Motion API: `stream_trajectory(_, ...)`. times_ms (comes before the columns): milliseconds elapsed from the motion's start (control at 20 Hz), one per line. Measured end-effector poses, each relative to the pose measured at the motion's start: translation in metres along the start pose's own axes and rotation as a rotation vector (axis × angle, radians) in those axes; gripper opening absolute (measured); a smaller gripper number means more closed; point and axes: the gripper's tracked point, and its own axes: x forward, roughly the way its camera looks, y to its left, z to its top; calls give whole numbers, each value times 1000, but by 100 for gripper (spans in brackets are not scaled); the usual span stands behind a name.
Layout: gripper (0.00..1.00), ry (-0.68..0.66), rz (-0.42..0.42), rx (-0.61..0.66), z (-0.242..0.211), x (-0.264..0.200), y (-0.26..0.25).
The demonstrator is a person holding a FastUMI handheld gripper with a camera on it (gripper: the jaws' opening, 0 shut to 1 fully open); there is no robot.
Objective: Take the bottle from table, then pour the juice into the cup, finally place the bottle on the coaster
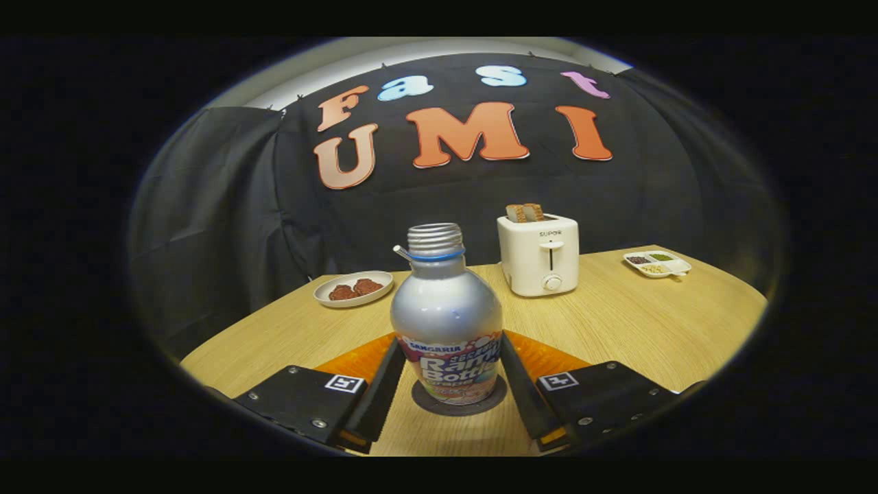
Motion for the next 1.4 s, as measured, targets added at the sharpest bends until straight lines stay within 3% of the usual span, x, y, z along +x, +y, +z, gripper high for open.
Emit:
stream_trajectory(650, 82, 13, 7, -59, -5, -7, 3)
stream_trajectory(850, 94, -17, 13, -64, 14, -33, 4)
stream_trajectory(1400, 96, -239, 39, -132, 106, -144, -5)
